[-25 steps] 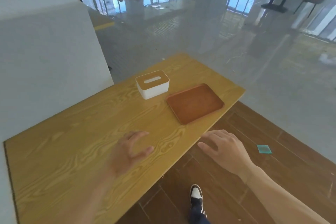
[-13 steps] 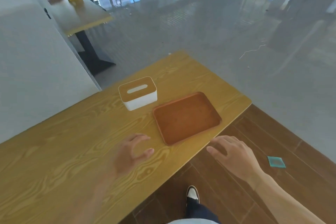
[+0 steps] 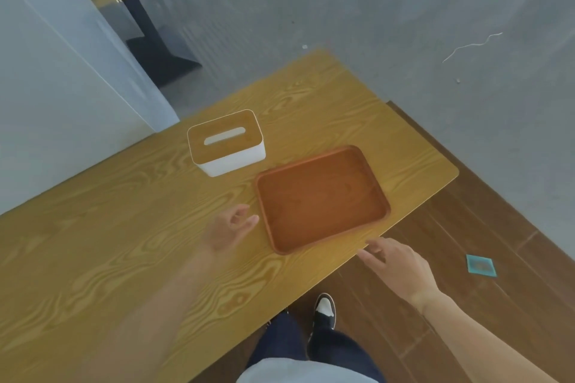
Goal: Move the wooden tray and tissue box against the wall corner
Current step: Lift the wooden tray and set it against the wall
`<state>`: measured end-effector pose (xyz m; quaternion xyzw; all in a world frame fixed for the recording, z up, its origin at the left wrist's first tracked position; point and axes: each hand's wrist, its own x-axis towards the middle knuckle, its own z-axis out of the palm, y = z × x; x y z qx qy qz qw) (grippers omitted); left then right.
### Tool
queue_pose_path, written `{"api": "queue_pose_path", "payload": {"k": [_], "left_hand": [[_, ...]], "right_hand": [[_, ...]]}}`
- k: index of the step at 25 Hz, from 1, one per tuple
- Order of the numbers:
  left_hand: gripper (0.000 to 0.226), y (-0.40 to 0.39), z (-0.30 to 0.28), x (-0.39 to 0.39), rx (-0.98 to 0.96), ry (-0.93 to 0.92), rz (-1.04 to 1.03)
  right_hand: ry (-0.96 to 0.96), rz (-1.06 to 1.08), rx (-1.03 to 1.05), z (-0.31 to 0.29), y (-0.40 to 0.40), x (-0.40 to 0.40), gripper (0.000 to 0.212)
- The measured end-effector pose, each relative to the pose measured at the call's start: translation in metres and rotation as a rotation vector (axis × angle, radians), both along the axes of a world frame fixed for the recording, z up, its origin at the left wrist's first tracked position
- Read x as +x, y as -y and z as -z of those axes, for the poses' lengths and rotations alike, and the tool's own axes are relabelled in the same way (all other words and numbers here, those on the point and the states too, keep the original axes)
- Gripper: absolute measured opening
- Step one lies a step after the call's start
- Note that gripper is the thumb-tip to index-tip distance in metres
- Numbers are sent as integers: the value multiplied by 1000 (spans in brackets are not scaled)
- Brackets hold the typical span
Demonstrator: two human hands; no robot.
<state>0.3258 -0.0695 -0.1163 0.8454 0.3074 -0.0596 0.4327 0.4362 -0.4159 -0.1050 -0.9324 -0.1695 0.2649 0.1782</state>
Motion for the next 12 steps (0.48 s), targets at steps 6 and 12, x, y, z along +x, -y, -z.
{"api": "queue_pose_path", "payload": {"k": [6, 12], "left_hand": [[52, -16, 53, 39, 15, -183, -38], [61, -13, 75, 64, 36, -204, -66]], "right_hand": [[-273, 440, 77, 37, -28, 31, 56], [-331, 691, 60, 64, -39, 46, 49]]}}
